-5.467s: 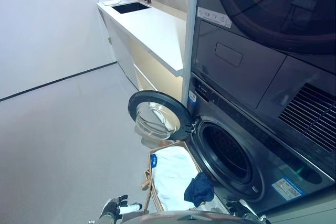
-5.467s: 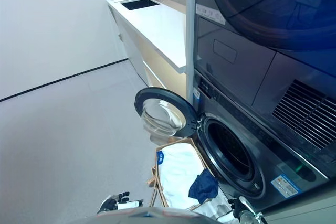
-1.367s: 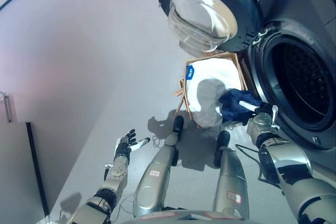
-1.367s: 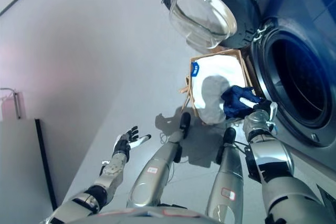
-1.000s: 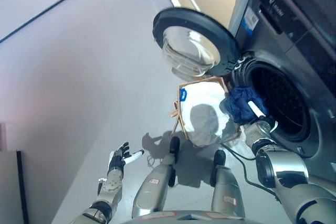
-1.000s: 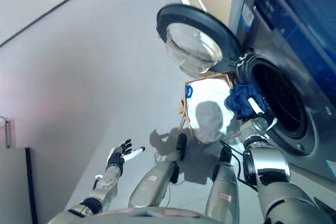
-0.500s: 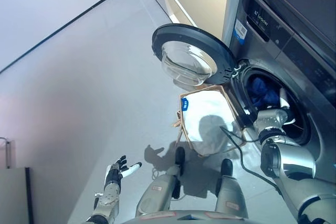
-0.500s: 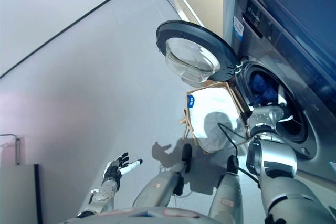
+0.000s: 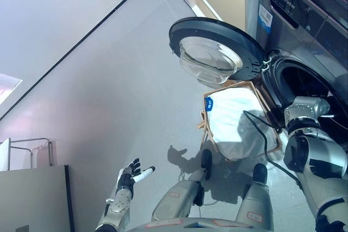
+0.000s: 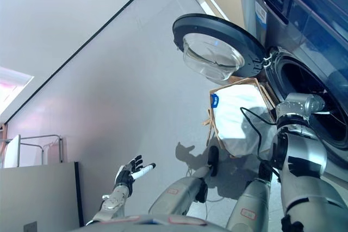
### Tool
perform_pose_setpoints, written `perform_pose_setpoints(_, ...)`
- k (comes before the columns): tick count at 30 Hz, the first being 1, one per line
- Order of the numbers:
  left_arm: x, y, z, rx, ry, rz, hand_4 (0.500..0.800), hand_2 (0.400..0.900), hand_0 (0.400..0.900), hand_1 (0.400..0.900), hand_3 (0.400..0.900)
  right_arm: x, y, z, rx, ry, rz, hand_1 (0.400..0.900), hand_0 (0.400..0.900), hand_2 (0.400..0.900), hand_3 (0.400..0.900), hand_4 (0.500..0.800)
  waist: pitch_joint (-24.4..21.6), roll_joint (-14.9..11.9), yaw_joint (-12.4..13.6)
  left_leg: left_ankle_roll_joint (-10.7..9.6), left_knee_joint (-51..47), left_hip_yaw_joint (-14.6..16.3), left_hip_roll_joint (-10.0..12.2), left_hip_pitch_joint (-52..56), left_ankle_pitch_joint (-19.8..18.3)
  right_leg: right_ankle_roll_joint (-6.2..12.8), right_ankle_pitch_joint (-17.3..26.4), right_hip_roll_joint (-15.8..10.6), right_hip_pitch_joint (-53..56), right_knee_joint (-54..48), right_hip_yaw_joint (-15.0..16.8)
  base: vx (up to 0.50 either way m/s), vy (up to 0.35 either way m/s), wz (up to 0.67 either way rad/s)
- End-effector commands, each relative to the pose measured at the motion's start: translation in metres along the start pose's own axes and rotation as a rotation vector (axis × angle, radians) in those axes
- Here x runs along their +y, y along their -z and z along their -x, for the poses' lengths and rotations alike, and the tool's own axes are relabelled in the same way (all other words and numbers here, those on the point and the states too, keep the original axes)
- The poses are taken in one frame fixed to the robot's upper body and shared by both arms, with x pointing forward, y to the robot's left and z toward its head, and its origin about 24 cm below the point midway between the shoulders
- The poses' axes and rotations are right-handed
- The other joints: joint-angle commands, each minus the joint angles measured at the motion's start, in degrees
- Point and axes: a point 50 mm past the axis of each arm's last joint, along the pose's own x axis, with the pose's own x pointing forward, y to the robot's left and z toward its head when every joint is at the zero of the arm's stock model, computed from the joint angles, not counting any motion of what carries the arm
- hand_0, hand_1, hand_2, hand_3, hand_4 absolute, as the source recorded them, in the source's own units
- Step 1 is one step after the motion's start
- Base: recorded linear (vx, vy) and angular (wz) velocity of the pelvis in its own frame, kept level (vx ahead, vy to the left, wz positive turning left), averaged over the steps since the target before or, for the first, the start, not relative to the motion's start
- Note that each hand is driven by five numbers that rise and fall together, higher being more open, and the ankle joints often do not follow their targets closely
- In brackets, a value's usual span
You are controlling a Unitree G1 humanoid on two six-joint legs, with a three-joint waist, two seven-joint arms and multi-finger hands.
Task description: Put the clothes in the basket into the washing machine.
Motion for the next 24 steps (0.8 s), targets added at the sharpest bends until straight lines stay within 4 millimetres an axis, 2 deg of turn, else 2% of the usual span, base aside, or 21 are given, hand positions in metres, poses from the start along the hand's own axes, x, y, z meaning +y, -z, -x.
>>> perform_pose_setpoints(1,0.005,-0.010,-0.007,-0.027,-0.033,-0.010,0.800,0.900,0.900,0.900,0.900,0.019,-0.015,0.000,-0.054,-0.113,-0.004,0.900,0.900,0.900,0.900,0.800,-0.66,-1.90,-0.01,-0.05,-0.56,0.18,-4.17,2.83,-5.54,-0.14,7.59,-1.27,10.61,-17.37,-0.56,0.03,-0.001,-0.08)
perform_pose_setpoints(7,0.002,-0.008,-0.006,-0.013,-0.026,-0.003,0.800,0.900,0.900,0.900,0.900,-0.028,0.013,-0.005,0.039,-0.017,0.121,0.900,0.900,0.900,0.900,0.800,-0.81,-3.37,-0.54,-0.11,-0.63,0.59,-3.60,3.38,-5.85,-0.19,7.89,-0.91,11.66,-18.47,-0.46,0.01,-0.012,-0.05)
perform_pose_setpoints(10,0.004,-0.006,-0.007,0.002,-0.022,-0.023,0.800,0.900,0.900,0.900,0.900,-0.059,0.023,-0.008,0.105,0.023,0.290,0.900,0.900,0.900,0.900,0.800,-0.81,-4.79,-0.74,-0.15,-0.58,0.44,-3.08,3.93,-5.94,-0.27,7.98,-0.69,12.48,-18.76,-0.53,-0.01,-0.049,-0.01)
perform_pose_setpoints(14,0.017,-0.001,-0.007,0.034,-0.059,-0.043,0.800,0.900,0.900,0.900,0.900,-0.113,0.044,-0.003,0.192,0.021,0.628,0.900,0.900,0.900,0.900,0.800,-0.66,-7.98,-2.17,-0.29,-0.62,0.58,-2.33,5.06,-6.19,-0.43,8.50,0.12,13.82,-19.48,-0.51,0.00,-0.064,-0.07)
perform_pose_setpoints(16,0.023,0.004,-0.006,0.067,-0.065,-0.059,0.800,0.900,0.900,0.900,0.900,-0.157,0.054,0.004,0.269,0.021,0.860,0.900,0.900,0.900,0.900,0.800,-0.97,-10.19,-2.85,-0.41,-0.81,0.87,-1.84,6.06,-6.41,-0.36,9.08,0.57,15.07,-20.60,-0.78,0.02,-0.073,-0.07)
perform_pose_setpoints(17,0.026,0.007,-0.006,0.081,-0.070,-0.059,0.800,0.900,0.900,0.900,0.900,-0.167,0.054,0.006,0.274,0.024,0.921,0.900,0.900,0.900,0.900,0.800,-1.45,-11.07,-3.11,-0.40,-0.87,0.96,-1.68,6.34,-6.53,-0.32,9.31,0.71,15.39,-21.02,-0.84,0.04,-0.076,-0.11)
perform_pose_setpoints(18,0.029,0.011,-0.005,0.106,-0.071,-0.075,0.800,0.900,0.900,0.900,0.900,-0.188,0.057,0.011,0.313,0.027,1.044,0.900,0.900,0.900,0.900,0.800,-1.91,-12.29,-3.50,-0.46,-1.01,1.25,-1.36,7.06,-6.76,-0.25,9.58,0.91,16.07,-21.62,-0.88,0.06,-0.077,-0.12)
perform_pose_setpoints(21,0.037,0.024,0.000,0.175,-0.090,-0.095,0.800,0.900,0.900,0.900,0.900,-0.244,0.061,0.030,0.419,0.066,1.157,0.900,0.900,0.900,0.900,0.800,-3.70,-15.32,-4.79,-0.45,-1.35,1.80,-0.82,8.93,-7.41,-0.01,10.12,1.48,17.88,-22.99,-0.76,0.07,-0.062,-0.16)
perform_pose_setpoints(22,0.040,0.031,0.003,0.215,-0.088,-0.103,0.800,0.900,0.900,0.900,0.900,-0.273,0.060,0.041,0.484,0.081,1.227,0.900,0.900,0.900,0.900,0.800,-4.91,-16.77,-5.56,-0.43,-1.35,2.15,-0.59,10.12,-7.93,0.10,10.19,1.88,18.97,-23.36,-0.54,0.07,-0.041,-0.17)
perform_pose_setpoints(23,0.040,0.032,0.003,0.217,-0.089,-0.104,0.800,0.900,0.900,0.900,0.900,-0.273,0.060,0.042,0.486,0.082,1.228,0.900,0.900,0.900,0.900,0.800,-4.89,-16.84,-5.55,-0.42,-1.40,2.18,-0.60,10.28,-7.95,0.10,10.21,1.88,19.15,-23.47,-0.52,0.07,-0.034,-0.19)
perform_pose_setpoints(24,0.042,0.038,0.006,0.248,-0.084,-0.110,0.800,0.900,0.900,0.900,0.900,-0.304,0.054,0.054,0.550,0.096,1.330,0.900,0.900,0.900,0.900,0.800,-6.03,-18.22,-6.41,-0.37,-1.23,2.63,-0.29,11.64,-8.49,0.15,10.16,2.21,20.25,-23.35,-0.29,0.03,-0.017,-0.08)
